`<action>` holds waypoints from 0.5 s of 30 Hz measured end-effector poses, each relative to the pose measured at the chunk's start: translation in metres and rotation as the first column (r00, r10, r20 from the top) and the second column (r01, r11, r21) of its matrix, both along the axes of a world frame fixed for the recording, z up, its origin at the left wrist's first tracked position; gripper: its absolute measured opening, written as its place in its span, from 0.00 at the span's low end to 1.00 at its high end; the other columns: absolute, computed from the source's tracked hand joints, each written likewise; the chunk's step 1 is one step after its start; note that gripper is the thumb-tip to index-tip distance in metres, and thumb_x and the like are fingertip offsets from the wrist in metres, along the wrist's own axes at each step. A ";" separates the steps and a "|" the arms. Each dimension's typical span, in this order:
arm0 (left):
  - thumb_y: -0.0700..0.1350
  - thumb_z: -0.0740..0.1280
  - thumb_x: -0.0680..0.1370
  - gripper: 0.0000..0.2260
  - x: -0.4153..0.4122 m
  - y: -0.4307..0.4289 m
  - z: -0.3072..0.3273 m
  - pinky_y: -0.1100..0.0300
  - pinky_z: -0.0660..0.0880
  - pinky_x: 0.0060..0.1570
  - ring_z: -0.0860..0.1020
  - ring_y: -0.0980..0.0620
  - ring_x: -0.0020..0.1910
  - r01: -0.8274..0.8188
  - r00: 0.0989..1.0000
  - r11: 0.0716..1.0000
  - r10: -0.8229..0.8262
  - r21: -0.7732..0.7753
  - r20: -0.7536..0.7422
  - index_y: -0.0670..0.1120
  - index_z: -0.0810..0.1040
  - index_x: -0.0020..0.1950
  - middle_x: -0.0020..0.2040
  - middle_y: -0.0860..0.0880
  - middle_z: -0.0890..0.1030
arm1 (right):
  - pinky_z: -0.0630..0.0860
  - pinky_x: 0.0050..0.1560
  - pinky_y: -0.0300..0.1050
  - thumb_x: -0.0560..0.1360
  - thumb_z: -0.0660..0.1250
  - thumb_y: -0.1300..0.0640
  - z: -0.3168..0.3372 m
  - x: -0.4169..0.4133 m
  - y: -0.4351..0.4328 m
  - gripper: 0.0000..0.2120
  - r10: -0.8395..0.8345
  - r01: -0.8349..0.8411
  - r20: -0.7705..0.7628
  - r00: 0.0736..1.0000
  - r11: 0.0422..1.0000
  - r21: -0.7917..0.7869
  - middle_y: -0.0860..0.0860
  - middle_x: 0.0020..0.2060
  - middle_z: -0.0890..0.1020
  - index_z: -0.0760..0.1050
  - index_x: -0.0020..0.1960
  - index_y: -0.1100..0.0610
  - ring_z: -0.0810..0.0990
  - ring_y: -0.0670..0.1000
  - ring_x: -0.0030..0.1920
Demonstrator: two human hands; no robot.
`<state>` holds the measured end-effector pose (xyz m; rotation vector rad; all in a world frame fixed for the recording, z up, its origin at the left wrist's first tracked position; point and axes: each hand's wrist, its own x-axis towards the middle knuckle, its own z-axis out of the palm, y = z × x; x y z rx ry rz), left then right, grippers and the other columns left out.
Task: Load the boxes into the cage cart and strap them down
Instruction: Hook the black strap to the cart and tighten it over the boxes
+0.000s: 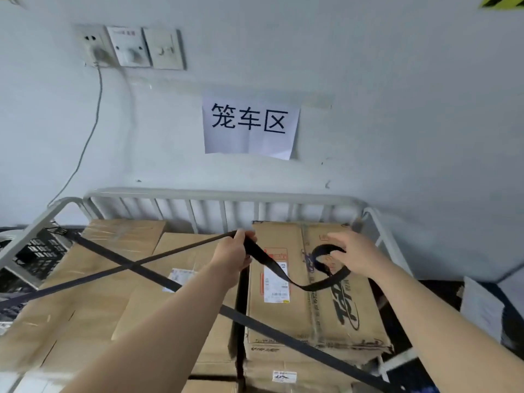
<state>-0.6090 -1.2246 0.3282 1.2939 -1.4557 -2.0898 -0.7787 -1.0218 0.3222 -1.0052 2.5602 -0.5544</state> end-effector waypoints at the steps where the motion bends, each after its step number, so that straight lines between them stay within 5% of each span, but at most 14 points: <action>1: 0.47 0.58 0.82 0.12 -0.016 0.007 0.000 0.55 0.77 0.51 0.79 0.48 0.49 0.015 1.000 1.000 -0.014 -0.012 0.023 0.46 0.80 0.48 0.49 0.46 0.82 | 0.75 0.59 0.47 0.76 0.66 0.59 -0.007 -0.007 0.008 0.16 -0.019 0.019 0.009 1.000 1.000 0.007 0.51 0.60 0.79 0.75 0.64 0.55 0.77 0.52 0.60; 4: 0.43 0.59 0.82 0.11 -0.043 0.016 -0.007 0.56 0.77 0.51 0.78 0.51 0.42 0.057 0.997 0.998 -0.055 -0.026 0.062 0.45 0.80 0.46 0.47 0.45 0.80 | 0.76 0.49 0.41 0.77 0.64 0.55 -0.027 -0.021 0.015 0.12 -0.011 0.012 -0.010 1.000 0.999 0.042 0.50 0.56 0.81 0.77 0.60 0.54 0.80 0.49 0.53; 7: 0.41 0.59 0.82 0.09 -0.075 0.030 -0.020 0.60 0.79 0.43 0.79 0.52 0.41 0.131 0.990 0.991 -0.131 0.002 0.044 0.41 0.79 0.54 0.47 0.45 0.80 | 0.77 0.51 0.44 0.78 0.62 0.54 -0.041 -0.038 0.016 0.11 0.019 -0.015 -0.060 0.998 0.997 0.070 0.49 0.54 0.81 0.77 0.59 0.53 0.80 0.49 0.51; 12: 0.40 0.62 0.81 0.14 -0.129 0.052 -0.035 0.56 0.78 0.51 0.78 0.50 0.43 0.164 0.986 0.979 -0.161 0.117 -0.034 0.33 0.72 0.63 0.49 0.42 0.78 | 0.75 0.45 0.42 0.74 0.65 0.47 -0.058 -0.057 0.000 0.14 0.057 -0.051 0.109 0.992 0.997 -0.053 0.44 0.48 0.82 0.77 0.59 0.47 0.78 0.45 0.46; 15: 0.40 0.63 0.81 0.15 -0.160 0.058 -0.045 0.56 0.78 0.51 0.78 0.49 0.43 0.157 0.987 0.971 -0.150 0.180 -0.056 0.32 0.71 0.63 0.46 0.43 0.78 | 0.72 0.38 0.42 0.69 0.67 0.43 -0.071 -0.069 -0.010 0.07 0.006 0.005 0.134 0.991 0.996 -0.084 0.43 0.38 0.81 0.76 0.46 0.42 0.78 0.43 0.39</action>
